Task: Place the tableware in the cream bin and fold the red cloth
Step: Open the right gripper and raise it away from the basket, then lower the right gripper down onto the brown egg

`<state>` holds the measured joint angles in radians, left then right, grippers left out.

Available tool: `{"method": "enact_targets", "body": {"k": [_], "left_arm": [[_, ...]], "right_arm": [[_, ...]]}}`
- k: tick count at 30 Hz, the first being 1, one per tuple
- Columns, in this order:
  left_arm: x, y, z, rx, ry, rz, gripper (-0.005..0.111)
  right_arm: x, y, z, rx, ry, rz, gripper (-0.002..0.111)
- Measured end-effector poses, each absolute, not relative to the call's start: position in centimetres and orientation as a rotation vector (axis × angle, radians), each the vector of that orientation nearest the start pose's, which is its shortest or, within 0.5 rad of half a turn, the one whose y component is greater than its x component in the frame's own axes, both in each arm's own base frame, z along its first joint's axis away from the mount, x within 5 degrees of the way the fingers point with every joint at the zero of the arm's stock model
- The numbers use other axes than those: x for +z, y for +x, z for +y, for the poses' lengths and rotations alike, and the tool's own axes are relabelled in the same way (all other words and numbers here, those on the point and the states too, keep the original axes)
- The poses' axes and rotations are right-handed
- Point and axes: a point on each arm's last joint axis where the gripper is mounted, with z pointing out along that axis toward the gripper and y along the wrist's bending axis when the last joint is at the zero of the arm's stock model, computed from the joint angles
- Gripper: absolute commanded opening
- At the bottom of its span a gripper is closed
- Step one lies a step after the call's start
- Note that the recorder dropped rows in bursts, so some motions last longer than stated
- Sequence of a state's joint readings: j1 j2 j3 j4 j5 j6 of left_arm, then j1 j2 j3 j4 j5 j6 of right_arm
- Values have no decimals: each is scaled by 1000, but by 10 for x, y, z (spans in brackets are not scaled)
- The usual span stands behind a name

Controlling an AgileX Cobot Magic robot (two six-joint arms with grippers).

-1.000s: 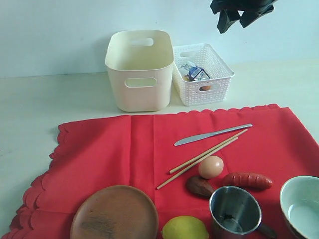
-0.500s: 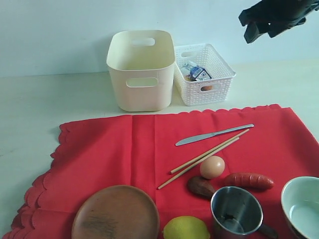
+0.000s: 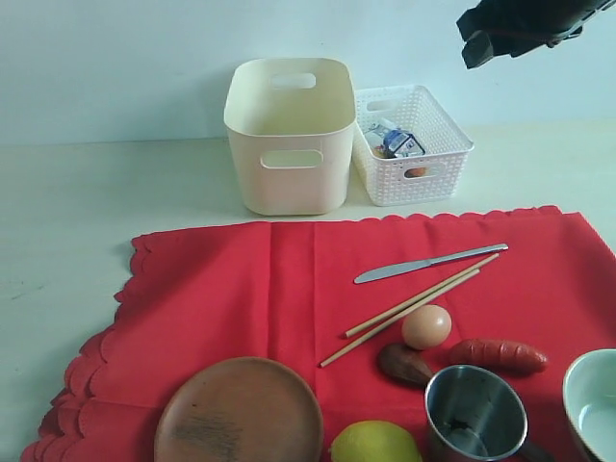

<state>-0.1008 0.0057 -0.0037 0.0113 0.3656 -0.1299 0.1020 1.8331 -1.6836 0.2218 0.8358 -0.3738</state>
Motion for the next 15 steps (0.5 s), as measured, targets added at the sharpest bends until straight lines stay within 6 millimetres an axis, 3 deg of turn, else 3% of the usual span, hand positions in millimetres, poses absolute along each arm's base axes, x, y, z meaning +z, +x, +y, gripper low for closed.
{"method": "enact_targets", "body": {"k": [10,15], "left_arm": [[181,53,-5,-150,-20,1854,0],[181,53,-5,-150,-20,1854,0]], "right_arm": [[322,414,58,106,-620,2380,56],[315,402,61,160,-790,2461,56]]}}
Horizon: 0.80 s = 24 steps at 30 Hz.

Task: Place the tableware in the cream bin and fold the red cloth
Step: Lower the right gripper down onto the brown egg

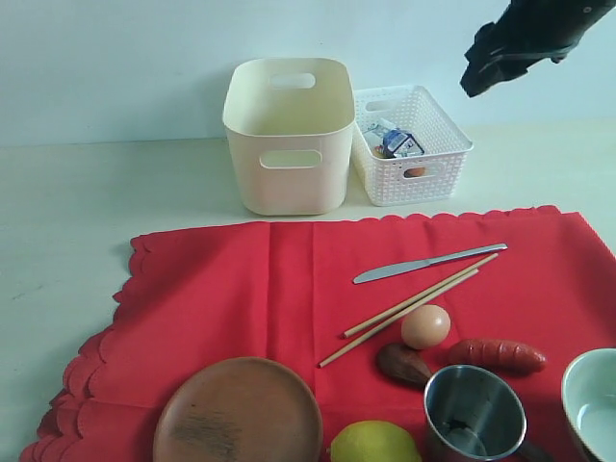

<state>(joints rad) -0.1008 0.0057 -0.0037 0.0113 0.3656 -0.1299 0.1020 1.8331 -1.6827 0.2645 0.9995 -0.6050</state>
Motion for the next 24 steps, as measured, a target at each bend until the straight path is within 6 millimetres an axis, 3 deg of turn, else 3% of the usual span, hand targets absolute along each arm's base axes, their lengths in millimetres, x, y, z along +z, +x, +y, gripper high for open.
{"method": "enact_targets", "body": {"k": [9,15,24], "left_arm": [[181,53,-5,-150,-20,1854,0],[181,53,-5,-150,-20,1854,0],[181,53,-5,-150,-20,1854,0]], "right_arm": [[298,387,64,279,-955,2628,56],[283,384,76,295,-1121,2607,56],[261,372,84,267,-1541,2464,56]]}}
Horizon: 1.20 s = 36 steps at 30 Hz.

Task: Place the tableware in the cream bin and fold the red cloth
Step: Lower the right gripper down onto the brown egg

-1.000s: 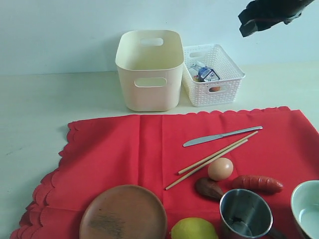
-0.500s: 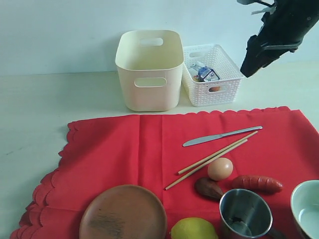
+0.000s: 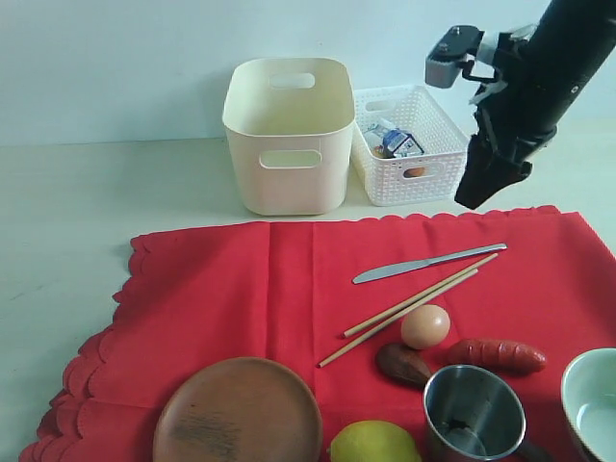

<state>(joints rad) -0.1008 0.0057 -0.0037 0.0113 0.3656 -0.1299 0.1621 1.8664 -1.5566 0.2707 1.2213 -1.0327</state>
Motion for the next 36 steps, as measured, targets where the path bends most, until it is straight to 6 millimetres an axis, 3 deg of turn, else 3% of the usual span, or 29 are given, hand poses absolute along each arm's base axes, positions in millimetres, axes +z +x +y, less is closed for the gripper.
{"method": "enact_targets", "body": {"k": [10,15,21,25,36], "left_arm": [[181,53,-5,-150,-20,1854,0],[181,53,-5,-150,-20,1854,0],[181,53,-5,-150,-20,1854,0],[181,53,-5,-150,-20,1854,0],[181,53,-5,-150,-20,1854,0]], "right_arm": [[249,371,82,226,-1696,2362,56],[222,379,84,273,-1731,2409,56],[205,379,88,391,-1793,2401,56],[197,374,97,415,-1878,2365,56],[196,366,123,364,-2048,2268,56]]}}
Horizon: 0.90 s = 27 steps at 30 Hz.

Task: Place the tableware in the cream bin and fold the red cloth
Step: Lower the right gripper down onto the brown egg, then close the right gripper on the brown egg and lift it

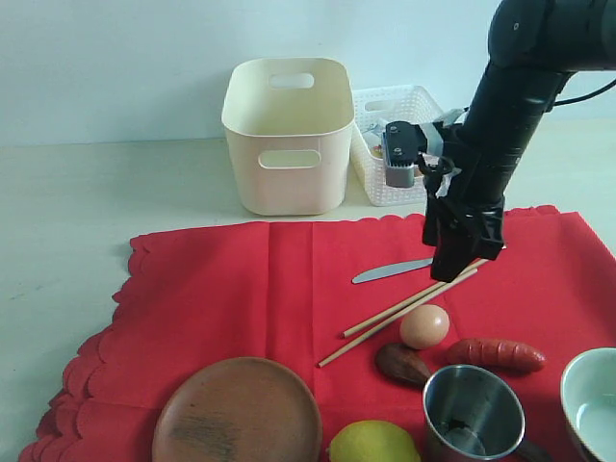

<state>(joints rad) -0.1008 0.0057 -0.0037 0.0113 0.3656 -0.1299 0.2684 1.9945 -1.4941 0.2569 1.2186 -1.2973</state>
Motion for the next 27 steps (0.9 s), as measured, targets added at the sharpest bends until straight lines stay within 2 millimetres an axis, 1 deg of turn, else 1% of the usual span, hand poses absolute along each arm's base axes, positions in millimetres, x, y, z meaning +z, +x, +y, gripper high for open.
{"method": "enact_targets", "body": {"k": [5,11,14,16,20,27], "left_arm": [[181,53,-5,-150,-20,1854,0],[181,53,-5,-150,-20,1854,0],[181,53,-5,-150,-20,1854,0],[181,53,-5,-150,-20,1854,0],[181,53,-5,-150,-20,1854,0],[181,53,-5,-150,-20,1854,0]], "right_arm": [[196,361,136,357,-2099,2233,63],[192,355,150,324,-2158,2228,63],[180,352,150,307,-2201,2259,63],[171,349,147,307,-2229,2287,63],[159,342,141,288,-2271,2312,63],[152,341,142,305,-2253,2319,63]]}}
